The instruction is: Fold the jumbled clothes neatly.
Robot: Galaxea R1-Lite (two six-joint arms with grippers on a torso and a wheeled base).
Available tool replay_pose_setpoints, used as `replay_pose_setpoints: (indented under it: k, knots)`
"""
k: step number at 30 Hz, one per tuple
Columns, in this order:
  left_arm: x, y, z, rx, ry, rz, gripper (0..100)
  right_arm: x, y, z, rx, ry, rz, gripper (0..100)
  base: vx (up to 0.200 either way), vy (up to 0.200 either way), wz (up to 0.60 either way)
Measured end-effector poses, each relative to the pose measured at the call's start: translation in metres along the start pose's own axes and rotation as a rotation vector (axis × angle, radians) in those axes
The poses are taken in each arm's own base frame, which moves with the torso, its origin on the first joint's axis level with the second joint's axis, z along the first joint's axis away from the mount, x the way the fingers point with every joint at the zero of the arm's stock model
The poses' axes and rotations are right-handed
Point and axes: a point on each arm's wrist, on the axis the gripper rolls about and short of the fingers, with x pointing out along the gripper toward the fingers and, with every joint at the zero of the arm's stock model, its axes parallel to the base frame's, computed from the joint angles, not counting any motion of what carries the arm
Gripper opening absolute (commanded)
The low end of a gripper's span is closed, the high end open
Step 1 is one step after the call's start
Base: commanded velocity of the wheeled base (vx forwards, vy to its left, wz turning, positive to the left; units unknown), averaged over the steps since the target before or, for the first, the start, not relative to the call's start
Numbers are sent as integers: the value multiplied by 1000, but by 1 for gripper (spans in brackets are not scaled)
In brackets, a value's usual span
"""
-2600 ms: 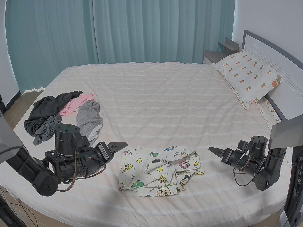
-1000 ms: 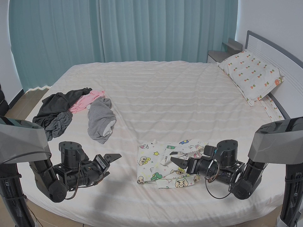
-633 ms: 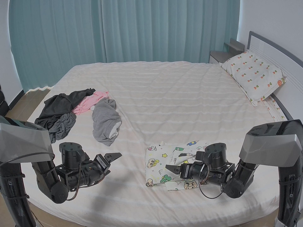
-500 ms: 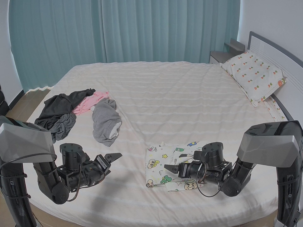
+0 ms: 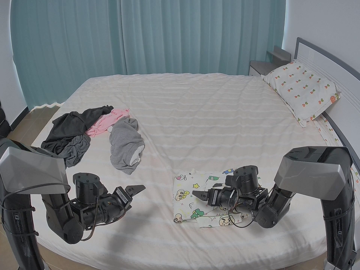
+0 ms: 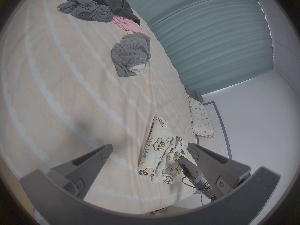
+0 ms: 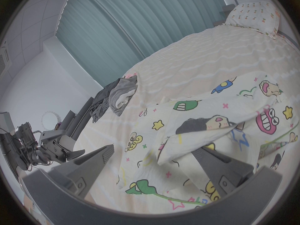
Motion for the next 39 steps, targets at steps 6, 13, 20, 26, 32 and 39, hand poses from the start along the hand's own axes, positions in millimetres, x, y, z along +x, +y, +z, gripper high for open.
replay_pose_setpoints:
  k: [6,13,20,26,32,39]
  knots:
    - [1,2,-1,27,-19,20,100,2,-8,4,11,-20,-31,0,0,0,0]
    - [4,3,-4,44,-39,20,100,0,-13,3,35,-30,-71,0,0,0,0]
    - [5,5,-5,45,-32,29,100,-16,-17,8,64,-48,-111,0,0,0,0]
    - [4,6,-6,45,-30,33,100,-36,-31,27,97,-79,-136,0,0,0,0]
    - [4,6,-6,46,-30,33,100,-54,-55,44,149,-46,-133,0,0,0,0]
    - [4,5,-6,46,-30,32,100,-67,-78,61,195,-35,-103,0,0,0,0]
